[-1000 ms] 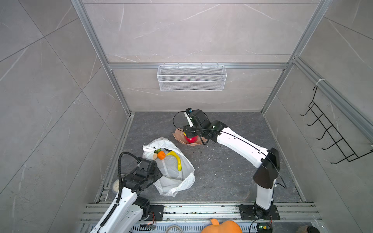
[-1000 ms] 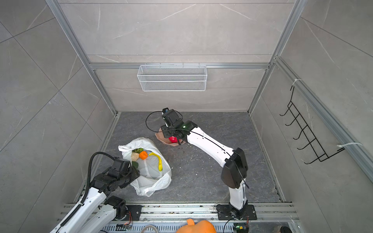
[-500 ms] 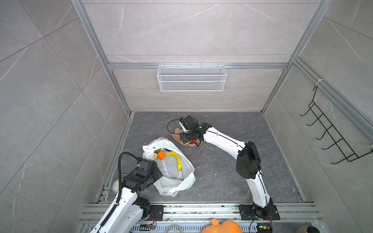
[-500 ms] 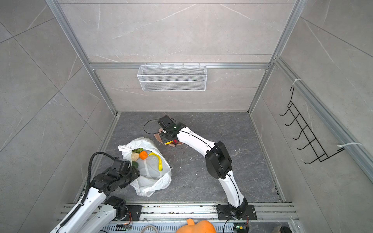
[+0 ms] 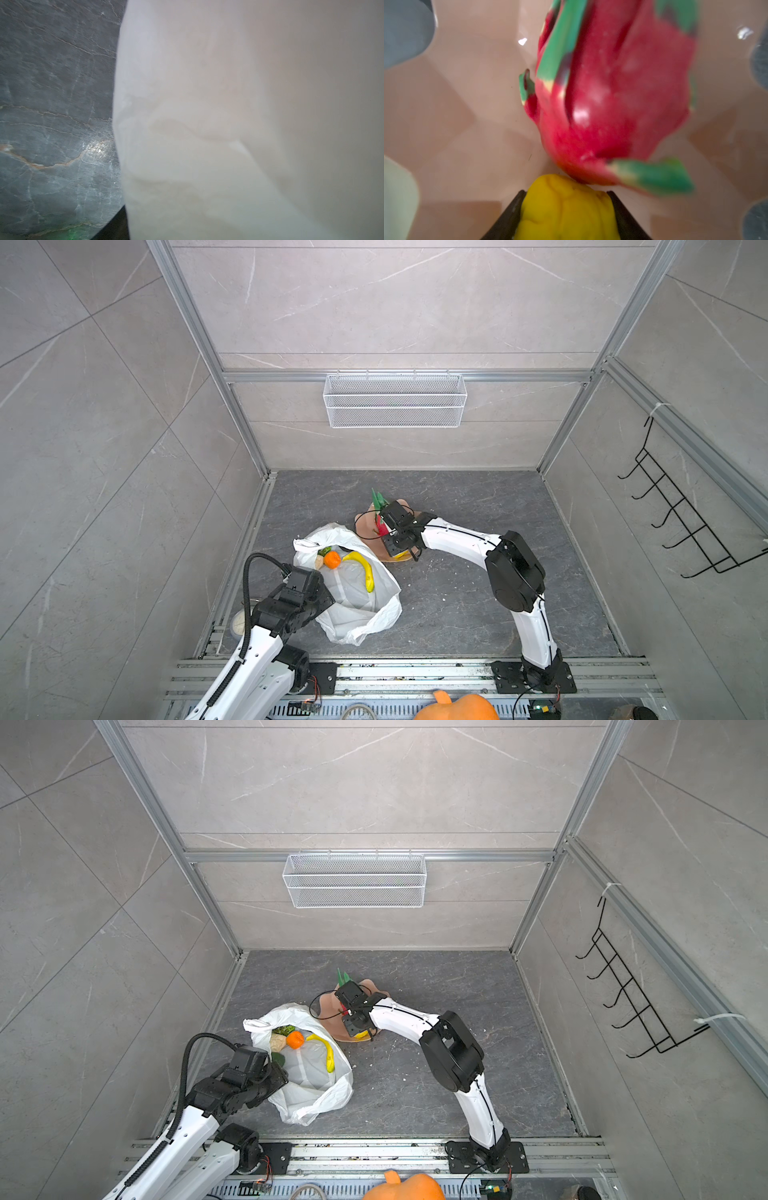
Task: Take fruits out of the plastic bag
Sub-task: Place the fruit on the plate, then pick up the fruit from the plastic bag.
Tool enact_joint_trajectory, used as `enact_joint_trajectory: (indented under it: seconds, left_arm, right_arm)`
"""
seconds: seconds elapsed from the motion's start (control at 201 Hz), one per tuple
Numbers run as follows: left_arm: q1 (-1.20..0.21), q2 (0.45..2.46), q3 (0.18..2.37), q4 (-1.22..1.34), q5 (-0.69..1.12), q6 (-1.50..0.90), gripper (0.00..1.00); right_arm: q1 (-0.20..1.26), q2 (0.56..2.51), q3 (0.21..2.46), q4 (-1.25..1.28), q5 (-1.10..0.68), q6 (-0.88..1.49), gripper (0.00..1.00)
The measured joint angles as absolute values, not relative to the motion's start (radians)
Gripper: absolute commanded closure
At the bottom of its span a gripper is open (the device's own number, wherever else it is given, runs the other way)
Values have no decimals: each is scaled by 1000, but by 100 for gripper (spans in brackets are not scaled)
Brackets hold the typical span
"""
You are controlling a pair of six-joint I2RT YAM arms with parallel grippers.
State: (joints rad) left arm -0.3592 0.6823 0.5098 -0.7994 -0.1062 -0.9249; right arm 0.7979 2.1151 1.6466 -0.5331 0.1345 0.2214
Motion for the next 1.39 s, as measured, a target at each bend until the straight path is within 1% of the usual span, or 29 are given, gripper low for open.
enact_joint_trajectory:
  seconds: [0.075, 0.194, 0.413, 0.557, 0.717, 0.841, 0.96, 1.035, 1.16, 1.264, 1.393]
  left_arm:
    - [-359, 686, 510, -799, -107, -925, 37]
    - [-359, 687, 510, -799, -107, -925, 37]
    - [-359, 687, 510, -800, -107, -925, 37]
    - [-359, 687, 510, -799, -108, -925, 37]
    - [-359, 687, 510, -800, -108, -925, 37]
    - [-359, 687, 510, -799, -113, -925, 37]
    - [-359, 686, 510, -800, -114, -925, 37]
    - [-359, 686, 510, -800, -115, -925, 37]
    - [-359, 677, 510, -801, -123, -925, 37]
    - [-359, 667, 510, -802, -128, -925, 37]
    - [-359, 663, 510, -804, -130, -926, 37]
  right_arm:
    - [798, 2105, 1639, -530, 134, 227, 38]
    - [798, 2103, 1639, -526, 136, 232, 35]
    - [798, 2102, 1639, -526, 142, 240, 26]
    - [798, 2081, 1636, -527, 142, 243, 23]
    - [798, 2007, 1624, -534, 142, 243, 22]
    - [804, 1911, 1607, -546, 147, 242, 23]
    - [845, 1786, 1580, -571, 164, 243, 28]
    - [912, 1699, 1575, -583, 176, 242, 32]
    - [1073, 1581, 1576, -582, 171, 243, 39]
    - [1175, 1557, 1576, -577, 134, 249, 43]
    - [1232, 1626, 1583, -575, 96, 262, 45]
